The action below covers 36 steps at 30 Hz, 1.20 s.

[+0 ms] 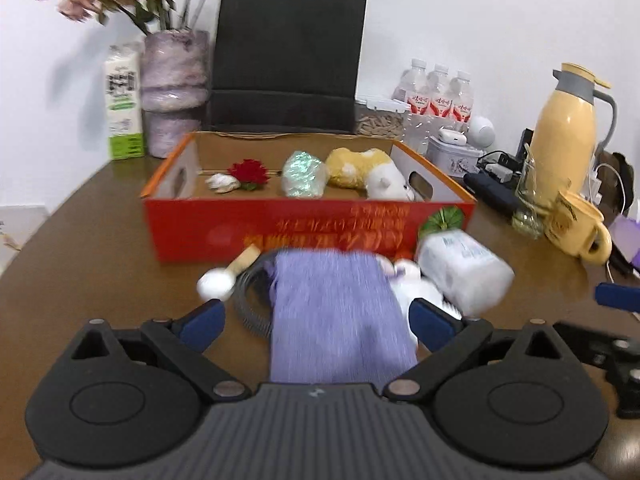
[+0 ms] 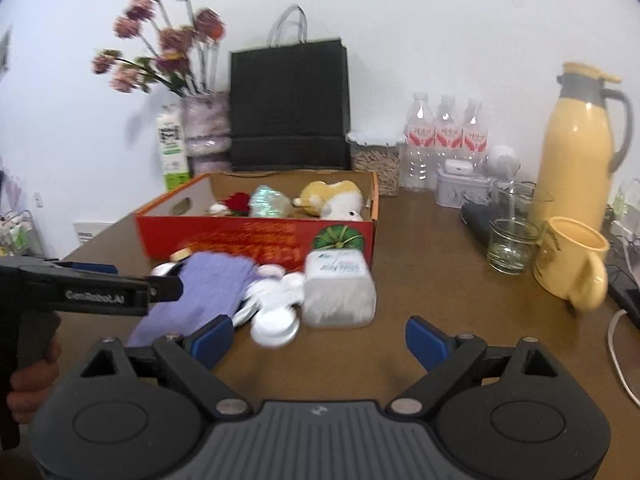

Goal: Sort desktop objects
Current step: 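Grasp the purple cloth with the left tool while the right tool grasps the white container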

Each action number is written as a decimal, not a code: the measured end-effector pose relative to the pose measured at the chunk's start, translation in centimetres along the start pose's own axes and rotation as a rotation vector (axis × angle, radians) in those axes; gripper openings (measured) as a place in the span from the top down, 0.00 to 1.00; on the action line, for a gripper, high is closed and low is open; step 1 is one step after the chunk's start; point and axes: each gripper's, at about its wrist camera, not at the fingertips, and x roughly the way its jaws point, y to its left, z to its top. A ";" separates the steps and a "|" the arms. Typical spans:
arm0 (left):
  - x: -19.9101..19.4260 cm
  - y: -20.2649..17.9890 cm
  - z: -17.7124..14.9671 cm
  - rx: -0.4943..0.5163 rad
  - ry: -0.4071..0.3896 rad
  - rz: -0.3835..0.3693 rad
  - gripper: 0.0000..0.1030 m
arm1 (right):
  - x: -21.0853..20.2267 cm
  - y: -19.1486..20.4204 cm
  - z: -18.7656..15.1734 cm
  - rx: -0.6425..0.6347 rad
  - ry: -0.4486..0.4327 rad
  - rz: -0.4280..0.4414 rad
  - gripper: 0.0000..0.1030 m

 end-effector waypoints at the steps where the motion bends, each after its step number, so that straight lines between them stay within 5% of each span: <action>1: 1.1 0.3 0.4 -0.003 0.011 -0.014 0.10 | 1.3 -0.3 0.6 0.014 0.010 0.000 0.10; 4: 3.7 1.1 0.6 0.011 0.059 -0.031 0.24 | 5.2 -1.2 2.2 0.056 0.027 0.028 0.11; 7: 4.6 1.5 0.0 0.007 0.072 -0.040 0.28 | 8.6 -1.5 2.9 0.065 0.050 0.037 0.21; 9: 4.4 1.3 0.0 -0.003 0.074 -0.052 0.46 | 10.6 -1.3 3.1 0.052 0.075 0.041 0.24; 11: 4.1 0.8 0.0 0.028 0.075 -0.041 0.81 | 11.8 -0.9 3.0 0.022 0.102 0.027 0.27; 12: 4.1 0.7 -0.2 0.046 0.078 -0.019 0.85 | 12.2 -0.7 2.8 -0.001 0.110 0.022 0.29; 15: 3.7 0.5 -0.2 0.050 0.064 -0.016 0.92 | 13.0 -0.5 2.0 -0.026 0.136 0.016 0.37; 21: -0.5 0.9 1.0 -0.040 -0.025 -0.039 0.97 | 11.8 -1.3 1.7 0.044 0.109 0.054 0.37; 25: -6.1 1.6 0.7 -0.106 -0.076 -0.102 0.97 | 7.5 -0.8 0.6 0.010 0.036 -0.009 0.37; 28: -9.8 2.1 -0.2 -0.112 -0.084 -0.127 0.98 | 3.3 -1.1 -2.1 0.072 0.049 0.032 0.37; 32: -13.5 1.2 -2.3 -0.061 -0.103 -0.111 0.98 | -1.6 -0.7 -5.4 0.122 0.086 0.060 0.37; 36: -13.6 0.1 -6.0 -0.010 -0.033 -0.043 0.97 | -4.5 1.0 -8.2 0.100 0.127 0.057 0.37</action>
